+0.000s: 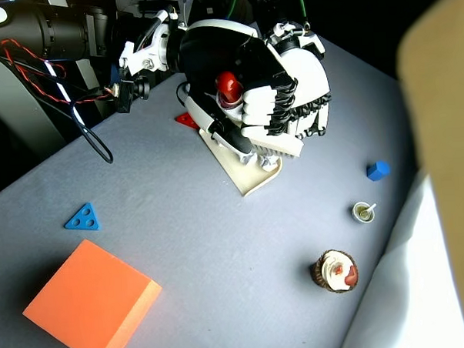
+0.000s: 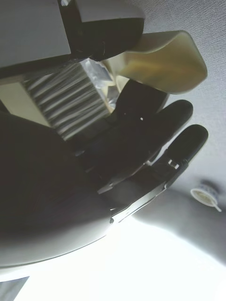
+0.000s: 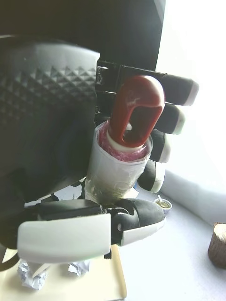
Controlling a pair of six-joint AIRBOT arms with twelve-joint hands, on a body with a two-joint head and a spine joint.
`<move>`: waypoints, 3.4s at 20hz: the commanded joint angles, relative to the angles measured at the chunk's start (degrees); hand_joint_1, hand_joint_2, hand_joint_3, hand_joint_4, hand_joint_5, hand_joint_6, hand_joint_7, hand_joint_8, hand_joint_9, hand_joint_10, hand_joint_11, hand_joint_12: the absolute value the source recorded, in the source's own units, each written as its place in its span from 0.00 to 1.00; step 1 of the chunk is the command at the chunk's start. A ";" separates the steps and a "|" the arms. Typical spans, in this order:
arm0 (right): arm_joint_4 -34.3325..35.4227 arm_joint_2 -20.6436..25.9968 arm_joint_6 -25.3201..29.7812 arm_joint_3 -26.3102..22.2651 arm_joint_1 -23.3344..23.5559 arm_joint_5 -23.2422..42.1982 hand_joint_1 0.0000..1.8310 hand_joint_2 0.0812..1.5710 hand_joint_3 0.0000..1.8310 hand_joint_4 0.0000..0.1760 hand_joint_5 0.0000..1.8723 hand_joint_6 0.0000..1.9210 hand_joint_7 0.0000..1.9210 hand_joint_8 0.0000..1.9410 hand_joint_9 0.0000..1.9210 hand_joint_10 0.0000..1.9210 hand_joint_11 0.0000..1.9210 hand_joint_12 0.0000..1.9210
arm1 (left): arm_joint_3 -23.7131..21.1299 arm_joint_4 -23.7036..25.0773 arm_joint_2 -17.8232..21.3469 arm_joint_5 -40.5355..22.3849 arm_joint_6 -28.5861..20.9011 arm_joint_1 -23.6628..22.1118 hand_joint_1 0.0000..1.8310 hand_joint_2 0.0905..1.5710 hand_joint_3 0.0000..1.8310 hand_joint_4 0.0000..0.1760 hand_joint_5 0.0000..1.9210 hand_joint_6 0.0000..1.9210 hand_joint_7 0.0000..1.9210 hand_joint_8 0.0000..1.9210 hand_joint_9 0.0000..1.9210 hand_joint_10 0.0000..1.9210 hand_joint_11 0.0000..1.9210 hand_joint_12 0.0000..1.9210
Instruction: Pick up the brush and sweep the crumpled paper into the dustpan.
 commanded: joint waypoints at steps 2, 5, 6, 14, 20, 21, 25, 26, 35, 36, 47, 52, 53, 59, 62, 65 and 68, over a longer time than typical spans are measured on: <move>-6.82 0.38 -0.81 0.11 1.32 -3.82 0.32 0.93 0.00 0.00 0.47 1.00 0.47 1.00 0.44 1.00 0.43 1.00 | -0.11 2.06 0.59 3.38 0.12 -0.19 0.69 0.66 0.00 0.00 0.57 0.49 0.55 0.37 0.56 0.00 0.33 0.45; -7.02 0.38 -0.81 0.18 1.51 -3.79 0.34 0.92 0.00 0.00 0.46 1.00 0.47 1.00 0.43 1.00 0.43 1.00 | -0.10 2.06 0.59 3.38 0.11 -0.21 0.69 0.67 0.00 0.00 0.56 0.52 0.56 0.35 0.56 0.00 0.34 0.46; -7.04 0.38 -0.81 0.19 1.59 -3.79 0.34 0.92 0.00 0.00 0.46 1.00 0.47 1.00 0.43 1.00 0.43 1.00 | -0.10 2.06 0.59 3.38 0.11 -0.21 0.69 0.67 0.00 0.00 0.56 0.52 0.56 0.35 0.56 0.00 0.34 0.46; -7.80 3.14 -0.82 -0.46 2.43 -4.00 0.30 0.94 0.00 0.01 0.45 1.00 0.45 1.00 0.41 1.00 0.42 1.00 | -0.20 2.06 0.65 3.38 0.10 -0.20 0.69 0.67 0.00 0.00 0.56 0.50 0.55 0.37 0.56 0.00 0.35 0.44; -6.29 7.67 -0.85 -3.57 1.81 -4.02 0.31 0.93 0.00 0.00 0.46 1.00 0.47 1.00 0.43 1.00 0.43 1.00 | -0.17 2.07 0.71 3.39 0.11 -0.18 0.69 0.67 0.00 0.00 0.56 0.51 0.55 0.37 0.56 0.00 0.34 0.45; -6.21 8.17 -0.86 -3.93 1.65 -4.02 0.31 0.93 0.00 0.00 0.46 1.00 0.47 1.00 0.43 1.00 0.43 1.00 | -0.20 2.06 0.71 3.39 0.09 -0.18 0.69 0.67 0.00 0.00 0.56 0.51 0.55 0.37 0.56 0.00 0.34 0.45; -6.16 9.35 -0.86 -5.06 0.99 -4.04 0.31 0.93 0.00 0.00 0.46 1.00 0.46 1.00 0.43 1.00 0.42 1.00 | -0.31 2.06 0.76 3.39 0.08 -0.12 0.64 0.68 0.00 0.00 0.53 0.47 0.51 0.05 0.51 0.00 0.29 0.45; -6.16 9.39 -0.86 -5.14 0.90 -4.04 0.31 0.93 0.00 0.00 0.45 1.00 0.46 1.00 0.42 1.00 0.42 1.00 | -0.38 2.06 0.80 3.39 0.07 -0.07 0.63 0.68 0.00 0.00 0.52 0.48 0.52 0.02 0.50 0.00 0.28 0.44; -6.16 9.39 -0.86 -5.11 0.69 -4.06 0.30 0.94 0.00 0.00 0.46 1.00 0.47 1.00 0.44 1.00 0.43 1.00 | -0.62 2.06 0.83 3.39 -0.14 -0.27 0.57 0.62 0.00 0.00 0.48 0.00 0.49 0.00 0.46 0.00 0.25 0.41; -6.16 9.39 -0.86 -5.11 0.69 -4.06 0.30 0.94 0.00 0.00 0.46 1.00 0.47 1.00 0.44 1.00 0.43 1.00 | -0.64 2.05 0.83 3.39 -0.16 -0.28 0.57 0.62 0.00 0.00 0.48 0.00 0.49 0.00 0.46 0.00 0.24 0.41; 4.16 10.95 6.96 -6.65 0.59 -5.70 0.30 0.93 0.00 0.00 0.45 1.00 0.46 1.00 0.42 1.00 0.42 1.00 | -0.86 2.04 1.02 3.38 -0.29 -0.73 0.57 0.63 0.00 0.00 0.48 0.00 0.48 0.00 0.45 0.00 0.24 0.40; 8.13 13.71 8.26 -8.70 -0.16 -5.79 0.29 0.92 0.00 0.13 0.43 1.00 0.44 1.00 0.39 1.00 0.40 1.00 | -0.57 2.05 1.02 3.38 -0.26 -0.93 0.57 0.63 0.00 0.00 0.48 0.00 0.50 0.00 0.46 0.00 0.25 0.40; 8.21 13.82 8.24 -8.79 -0.20 -5.79 0.29 0.92 0.00 0.13 0.43 1.00 0.44 1.00 0.39 1.00 0.40 1.00 | -0.57 2.05 1.02 3.38 -0.26 -0.93 0.57 0.63 0.00 0.00 0.48 0.00 0.50 0.00 0.46 0.00 0.25 0.40; 10.18 16.62 8.18 -11.19 -2.39 -5.79 0.17 0.92 0.00 0.00 0.39 1.00 0.39 1.00 0.35 1.00 0.36 1.00 | -0.76 2.06 1.15 3.37 -0.23 -1.06 0.56 0.62 0.00 0.00 0.48 0.00 0.49 0.00 0.46 0.00 0.25 0.41; 10.68 17.01 10.37 -11.42 -3.77 -5.79 0.21 0.82 0.00 0.00 0.30 1.00 0.31 1.00 0.28 1.00 0.29 1.00 | -0.74 2.16 1.25 3.37 -0.21 -1.24 0.55 0.63 0.00 0.00 0.48 0.00 0.49 0.00 0.46 0.00 0.25 0.41; 10.51 17.07 10.94 -11.52 -5.04 -5.79 0.21 0.75 0.00 0.00 0.21 1.00 0.19 1.00 0.21 1.00 0.24 1.00 | -0.80 2.31 1.28 3.32 -0.19 -1.47 0.56 0.61 0.00 0.00 0.49 0.00 0.50 0.00 0.46 0.00 0.25 0.41; 9.95 17.30 10.87 -11.66 -5.98 -5.79 0.18 0.72 0.00 0.00 0.19 0.89 0.12 1.00 0.17 1.00 0.22 1.00 | -0.93 2.31 1.31 3.30 -0.19 -1.63 0.55 0.62 0.00 0.00 0.48 0.00 0.50 0.00 0.47 0.00 0.25 0.41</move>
